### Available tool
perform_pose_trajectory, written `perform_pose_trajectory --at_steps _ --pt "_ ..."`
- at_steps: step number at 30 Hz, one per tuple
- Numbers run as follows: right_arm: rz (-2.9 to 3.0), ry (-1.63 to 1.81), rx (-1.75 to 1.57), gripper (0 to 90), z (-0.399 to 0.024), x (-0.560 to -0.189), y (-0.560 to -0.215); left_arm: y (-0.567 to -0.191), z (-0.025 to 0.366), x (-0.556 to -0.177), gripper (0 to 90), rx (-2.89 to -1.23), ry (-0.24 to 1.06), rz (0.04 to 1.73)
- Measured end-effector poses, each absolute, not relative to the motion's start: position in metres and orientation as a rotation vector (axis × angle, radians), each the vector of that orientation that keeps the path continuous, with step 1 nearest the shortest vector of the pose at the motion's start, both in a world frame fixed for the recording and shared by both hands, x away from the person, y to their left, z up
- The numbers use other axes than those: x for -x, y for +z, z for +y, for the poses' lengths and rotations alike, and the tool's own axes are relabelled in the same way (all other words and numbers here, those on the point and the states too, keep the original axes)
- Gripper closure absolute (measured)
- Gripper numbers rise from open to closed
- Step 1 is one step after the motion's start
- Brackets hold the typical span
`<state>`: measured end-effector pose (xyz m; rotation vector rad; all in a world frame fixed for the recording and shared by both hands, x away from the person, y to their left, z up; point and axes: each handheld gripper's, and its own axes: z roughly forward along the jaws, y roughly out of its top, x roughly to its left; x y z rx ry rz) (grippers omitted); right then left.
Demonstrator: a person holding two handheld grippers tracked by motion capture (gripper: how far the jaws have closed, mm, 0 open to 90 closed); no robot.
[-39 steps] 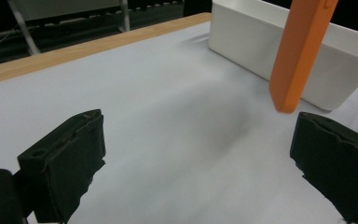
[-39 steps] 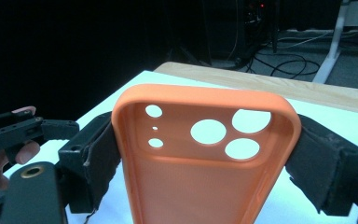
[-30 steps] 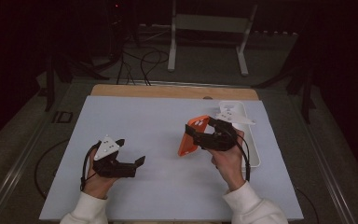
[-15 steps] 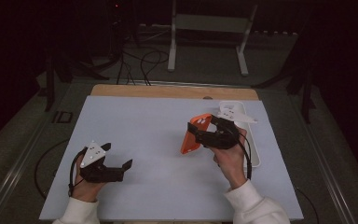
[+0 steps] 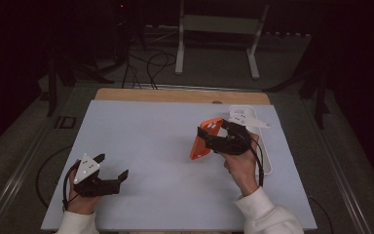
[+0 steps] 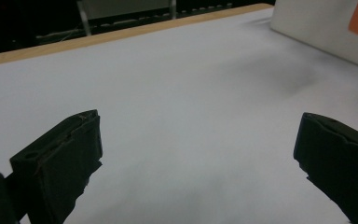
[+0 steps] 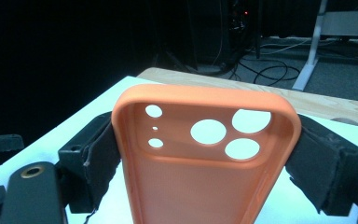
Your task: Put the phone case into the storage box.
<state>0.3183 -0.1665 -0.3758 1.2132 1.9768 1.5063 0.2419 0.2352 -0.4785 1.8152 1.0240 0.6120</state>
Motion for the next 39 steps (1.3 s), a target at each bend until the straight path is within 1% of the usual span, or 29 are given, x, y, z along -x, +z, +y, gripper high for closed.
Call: perform_pose_trajectory --at_steps 16,39 --pt "1.943 1.5 -1.187 16.4 -0.173 -0.324 -0.365 -0.484 0.243 -0.235 1.8 -1.809 0.663 1.051" --pt "1.891 1.458 -1.189 16.4 -0.185 -0.343 -0.362 -0.484 0.243 -0.234 1.8 -1.815 0.68 1.058"
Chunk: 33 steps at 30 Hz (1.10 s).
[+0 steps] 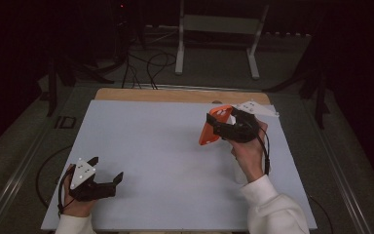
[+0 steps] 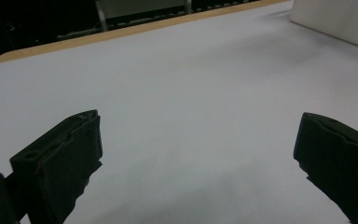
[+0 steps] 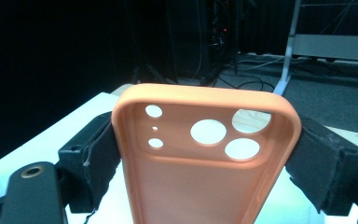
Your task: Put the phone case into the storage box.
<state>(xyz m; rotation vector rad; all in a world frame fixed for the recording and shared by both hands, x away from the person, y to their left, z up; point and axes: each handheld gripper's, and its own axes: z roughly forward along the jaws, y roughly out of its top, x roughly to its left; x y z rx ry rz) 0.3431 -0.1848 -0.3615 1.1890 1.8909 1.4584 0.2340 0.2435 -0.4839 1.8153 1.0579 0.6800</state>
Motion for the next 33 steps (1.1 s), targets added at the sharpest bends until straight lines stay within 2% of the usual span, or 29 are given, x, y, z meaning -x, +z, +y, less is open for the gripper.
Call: perform_pose_trajectory --at_steps 33 --pt "1.841 1.413 -1.204 16.4 -0.196 -0.361 -0.36 -0.483 0.243 -0.233 1.9 -1.814 0.686 1.057"
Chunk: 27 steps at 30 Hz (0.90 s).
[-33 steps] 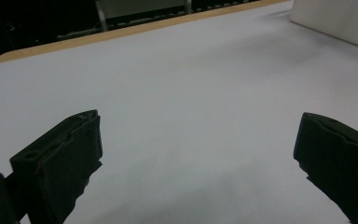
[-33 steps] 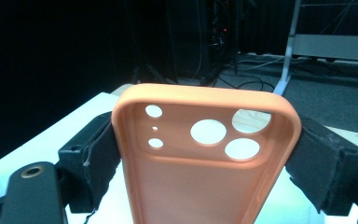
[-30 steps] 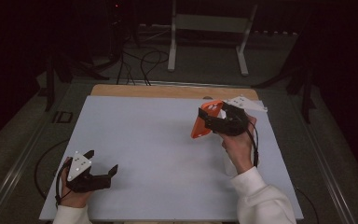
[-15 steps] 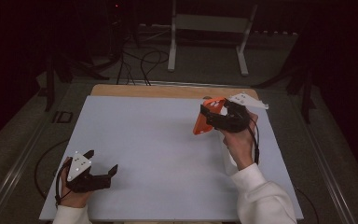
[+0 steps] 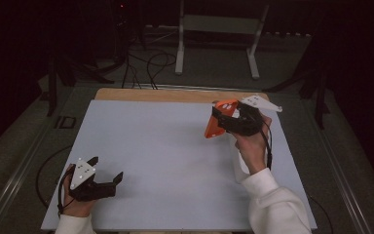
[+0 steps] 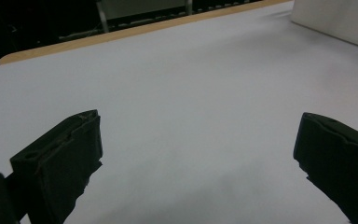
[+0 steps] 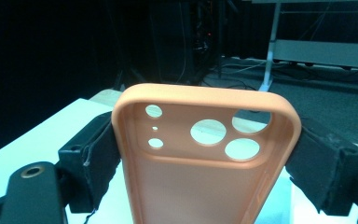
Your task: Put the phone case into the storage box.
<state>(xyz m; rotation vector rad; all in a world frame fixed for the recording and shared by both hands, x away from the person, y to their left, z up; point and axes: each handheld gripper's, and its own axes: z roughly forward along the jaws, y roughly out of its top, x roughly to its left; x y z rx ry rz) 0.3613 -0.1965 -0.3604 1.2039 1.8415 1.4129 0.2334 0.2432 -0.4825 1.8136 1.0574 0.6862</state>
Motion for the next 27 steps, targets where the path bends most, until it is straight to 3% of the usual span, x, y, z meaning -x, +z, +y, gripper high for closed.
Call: perform_pose_trajectory --at_steps 27 --pt "1.795 1.377 -1.216 16.4 -0.206 -0.374 -0.353 -0.483 0.243 -0.233 1.7 -1.816 0.674 1.049"
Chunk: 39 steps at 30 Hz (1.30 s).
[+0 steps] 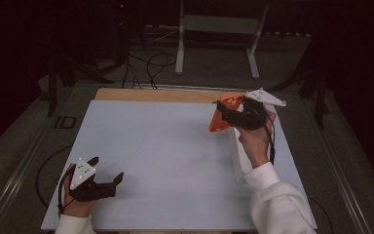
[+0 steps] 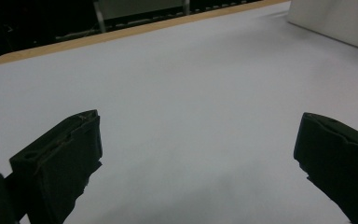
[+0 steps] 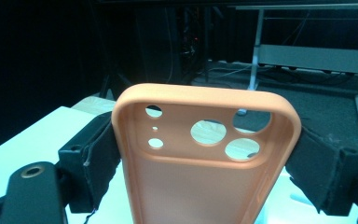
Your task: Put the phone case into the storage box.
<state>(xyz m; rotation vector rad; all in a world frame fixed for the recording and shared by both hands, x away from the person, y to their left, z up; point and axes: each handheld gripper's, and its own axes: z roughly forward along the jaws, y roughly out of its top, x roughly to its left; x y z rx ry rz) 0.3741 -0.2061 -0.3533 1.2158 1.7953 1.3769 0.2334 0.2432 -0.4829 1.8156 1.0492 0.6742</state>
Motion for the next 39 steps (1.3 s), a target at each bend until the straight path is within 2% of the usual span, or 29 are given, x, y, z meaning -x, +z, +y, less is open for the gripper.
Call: perform_pose_trajectory --at_steps 39 --pt "1.729 1.296 -1.271 16.4 -0.227 -0.391 -0.345 -0.483 0.241 -0.233 0.8 -1.82 0.665 1.028"
